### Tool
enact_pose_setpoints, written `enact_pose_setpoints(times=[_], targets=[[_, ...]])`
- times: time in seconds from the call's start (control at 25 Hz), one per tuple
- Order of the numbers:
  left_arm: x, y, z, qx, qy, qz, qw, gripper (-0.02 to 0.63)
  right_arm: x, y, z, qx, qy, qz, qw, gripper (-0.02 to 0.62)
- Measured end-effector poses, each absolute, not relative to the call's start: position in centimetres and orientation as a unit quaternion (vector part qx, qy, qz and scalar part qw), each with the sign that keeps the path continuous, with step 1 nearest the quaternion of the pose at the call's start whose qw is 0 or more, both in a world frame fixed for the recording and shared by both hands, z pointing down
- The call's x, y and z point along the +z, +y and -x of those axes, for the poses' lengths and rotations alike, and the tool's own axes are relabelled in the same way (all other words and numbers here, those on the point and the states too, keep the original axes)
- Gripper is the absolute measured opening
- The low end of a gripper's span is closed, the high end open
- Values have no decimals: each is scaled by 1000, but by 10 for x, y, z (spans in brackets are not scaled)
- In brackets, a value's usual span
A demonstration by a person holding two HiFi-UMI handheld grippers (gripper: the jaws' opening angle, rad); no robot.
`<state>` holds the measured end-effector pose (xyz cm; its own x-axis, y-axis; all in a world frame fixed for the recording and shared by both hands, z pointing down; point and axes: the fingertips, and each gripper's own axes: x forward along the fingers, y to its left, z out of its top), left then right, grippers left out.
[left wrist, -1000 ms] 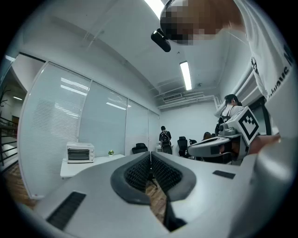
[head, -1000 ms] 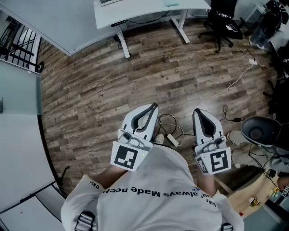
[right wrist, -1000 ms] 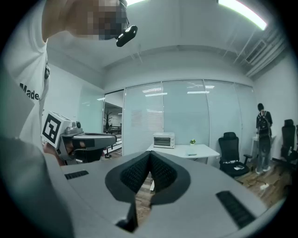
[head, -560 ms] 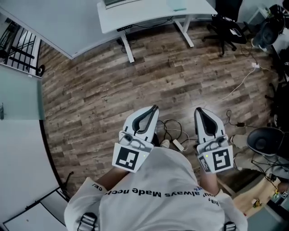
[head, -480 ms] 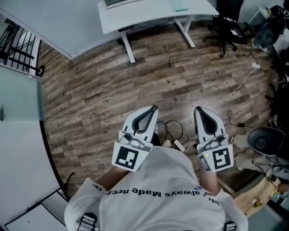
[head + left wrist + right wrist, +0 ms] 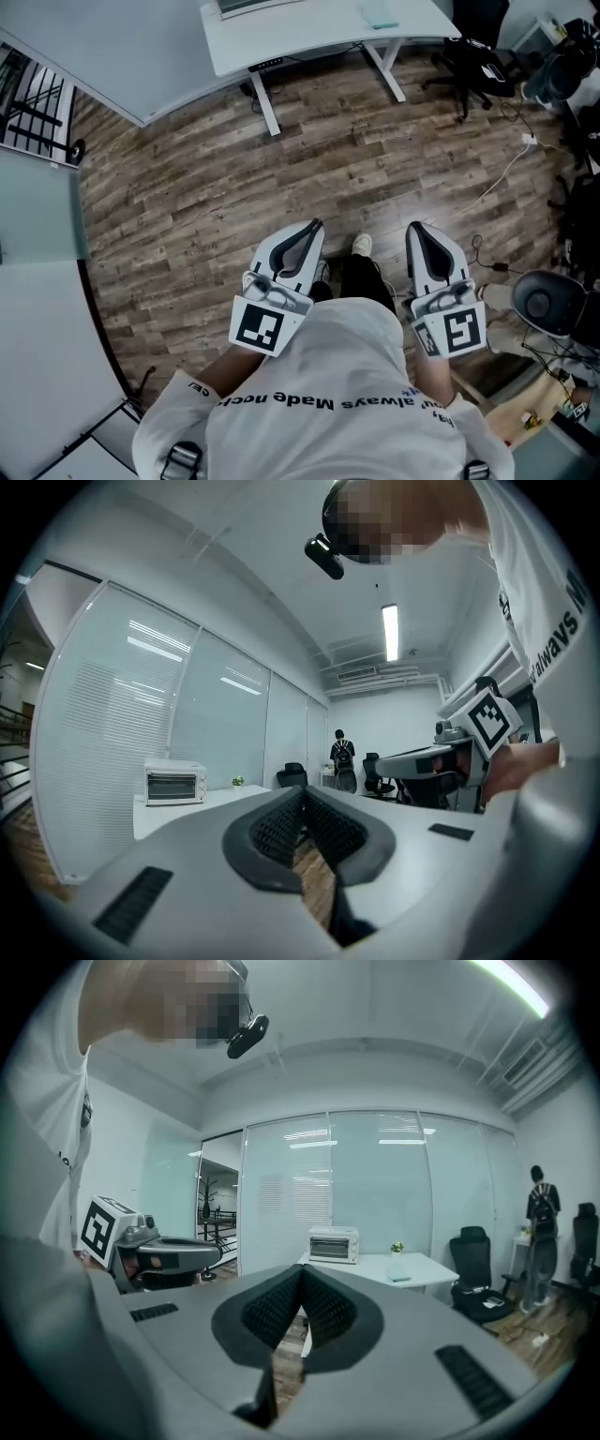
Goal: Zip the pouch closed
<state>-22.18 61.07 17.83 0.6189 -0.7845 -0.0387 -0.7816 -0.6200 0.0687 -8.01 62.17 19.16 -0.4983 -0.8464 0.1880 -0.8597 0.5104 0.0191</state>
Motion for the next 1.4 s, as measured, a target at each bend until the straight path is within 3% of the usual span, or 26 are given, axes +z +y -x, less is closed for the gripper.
enact_pose_setpoints(times=[0.44, 1.4], targets=[[177, 548, 200, -33, -425, -905, 7, 23, 194, 559, 63, 31, -864, -498, 73, 6], [170, 323, 68, -9, -424, -905, 4, 23, 194, 337, -69, 47, -862, -500, 64, 6]])
